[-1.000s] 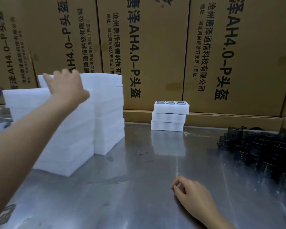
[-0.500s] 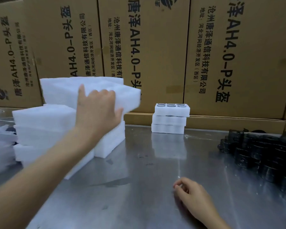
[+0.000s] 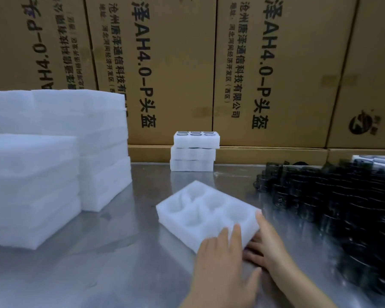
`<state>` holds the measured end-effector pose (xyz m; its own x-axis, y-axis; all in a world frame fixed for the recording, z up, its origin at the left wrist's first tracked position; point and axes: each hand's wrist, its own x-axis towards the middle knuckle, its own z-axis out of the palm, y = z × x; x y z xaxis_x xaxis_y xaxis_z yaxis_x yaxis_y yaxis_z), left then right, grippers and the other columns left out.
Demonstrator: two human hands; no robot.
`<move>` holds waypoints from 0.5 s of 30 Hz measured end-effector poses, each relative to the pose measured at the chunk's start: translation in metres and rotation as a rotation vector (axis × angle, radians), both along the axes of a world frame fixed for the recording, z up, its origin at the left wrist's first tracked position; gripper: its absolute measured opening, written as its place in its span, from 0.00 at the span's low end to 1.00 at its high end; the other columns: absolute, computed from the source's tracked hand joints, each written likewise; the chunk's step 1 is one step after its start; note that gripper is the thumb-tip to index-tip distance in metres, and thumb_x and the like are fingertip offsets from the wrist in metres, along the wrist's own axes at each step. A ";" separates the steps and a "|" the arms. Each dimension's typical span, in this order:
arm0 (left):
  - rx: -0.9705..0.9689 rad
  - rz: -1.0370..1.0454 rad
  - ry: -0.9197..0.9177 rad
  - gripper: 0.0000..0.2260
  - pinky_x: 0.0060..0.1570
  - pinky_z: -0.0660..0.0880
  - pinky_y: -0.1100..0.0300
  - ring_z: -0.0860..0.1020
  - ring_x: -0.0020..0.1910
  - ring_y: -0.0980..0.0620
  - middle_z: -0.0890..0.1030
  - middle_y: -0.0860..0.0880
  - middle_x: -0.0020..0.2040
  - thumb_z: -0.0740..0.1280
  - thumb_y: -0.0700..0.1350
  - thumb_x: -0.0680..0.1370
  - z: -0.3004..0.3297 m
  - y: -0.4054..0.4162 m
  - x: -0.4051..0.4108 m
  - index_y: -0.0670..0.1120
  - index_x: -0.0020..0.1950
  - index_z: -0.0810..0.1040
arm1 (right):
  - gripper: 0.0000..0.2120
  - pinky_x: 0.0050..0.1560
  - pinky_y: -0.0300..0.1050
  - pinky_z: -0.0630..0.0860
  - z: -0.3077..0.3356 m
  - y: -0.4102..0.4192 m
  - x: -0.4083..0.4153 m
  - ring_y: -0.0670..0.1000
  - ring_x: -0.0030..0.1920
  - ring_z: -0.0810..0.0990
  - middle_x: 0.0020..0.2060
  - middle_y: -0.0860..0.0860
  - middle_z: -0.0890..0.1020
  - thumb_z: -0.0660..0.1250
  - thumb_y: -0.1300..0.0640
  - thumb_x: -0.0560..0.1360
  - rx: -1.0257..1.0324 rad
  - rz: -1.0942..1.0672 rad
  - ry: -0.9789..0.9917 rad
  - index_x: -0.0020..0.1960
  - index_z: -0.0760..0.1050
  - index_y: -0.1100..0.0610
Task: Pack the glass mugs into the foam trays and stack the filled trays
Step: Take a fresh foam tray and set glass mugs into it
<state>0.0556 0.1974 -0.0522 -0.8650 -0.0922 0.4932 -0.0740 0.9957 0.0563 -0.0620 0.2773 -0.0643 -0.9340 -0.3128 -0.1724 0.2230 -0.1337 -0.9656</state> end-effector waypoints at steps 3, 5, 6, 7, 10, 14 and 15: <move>0.072 -0.159 0.123 0.29 0.49 0.78 0.63 0.81 0.49 0.60 0.82 0.55 0.55 0.56 0.66 0.67 -0.002 0.010 -0.005 0.52 0.59 0.80 | 0.12 0.26 0.38 0.76 0.003 0.007 -0.007 0.51 0.41 0.82 0.48 0.53 0.81 0.66 0.53 0.76 -0.080 -0.036 -0.006 0.58 0.68 0.51; 0.115 -0.255 0.248 0.25 0.57 0.75 0.54 0.79 0.55 0.57 0.80 0.55 0.59 0.59 0.61 0.70 0.003 -0.005 -0.007 0.51 0.62 0.76 | 0.11 0.31 0.41 0.77 0.004 0.010 -0.015 0.52 0.44 0.82 0.47 0.54 0.83 0.65 0.56 0.76 -0.032 -0.006 0.012 0.59 0.71 0.53; 0.177 -0.269 0.326 0.23 0.61 0.71 0.52 0.78 0.58 0.57 0.79 0.55 0.60 0.60 0.59 0.72 0.006 -0.018 -0.009 0.51 0.63 0.75 | 0.09 0.33 0.42 0.77 0.005 0.013 -0.018 0.52 0.42 0.83 0.44 0.53 0.84 0.63 0.57 0.77 0.005 0.019 0.019 0.57 0.74 0.53; 0.266 -0.234 0.405 0.21 0.66 0.67 0.53 0.75 0.61 0.58 0.77 0.56 0.62 0.60 0.58 0.73 0.008 -0.035 -0.011 0.52 0.63 0.74 | 0.08 0.33 0.42 0.77 0.007 0.015 -0.021 0.51 0.38 0.83 0.39 0.51 0.84 0.62 0.57 0.77 0.041 0.043 0.021 0.55 0.76 0.53; 0.762 -0.086 0.496 0.14 0.65 0.63 0.62 0.70 0.64 0.62 0.74 0.60 0.63 0.62 0.54 0.77 0.014 -0.089 -0.013 0.56 0.63 0.72 | 0.09 0.36 0.43 0.75 0.012 0.020 -0.031 0.52 0.33 0.80 0.33 0.54 0.83 0.64 0.57 0.76 0.127 0.065 0.072 0.49 0.80 0.61; 1.671 -0.107 0.473 0.19 0.71 0.56 0.56 0.63 0.72 0.50 0.66 0.50 0.73 0.50 0.50 0.83 0.001 -0.145 -0.014 0.49 0.74 0.63 | 0.08 0.47 0.46 0.74 0.011 0.016 -0.033 0.54 0.44 0.81 0.47 0.58 0.84 0.67 0.54 0.75 0.192 0.053 0.145 0.45 0.81 0.58; 1.777 -0.159 0.425 0.20 0.73 0.55 0.55 0.62 0.73 0.48 0.63 0.48 0.75 0.49 0.50 0.83 -0.007 -0.150 -0.013 0.49 0.75 0.61 | 0.08 0.47 0.44 0.75 0.010 0.015 -0.032 0.53 0.45 0.81 0.48 0.58 0.84 0.67 0.55 0.75 0.198 0.058 0.166 0.46 0.81 0.58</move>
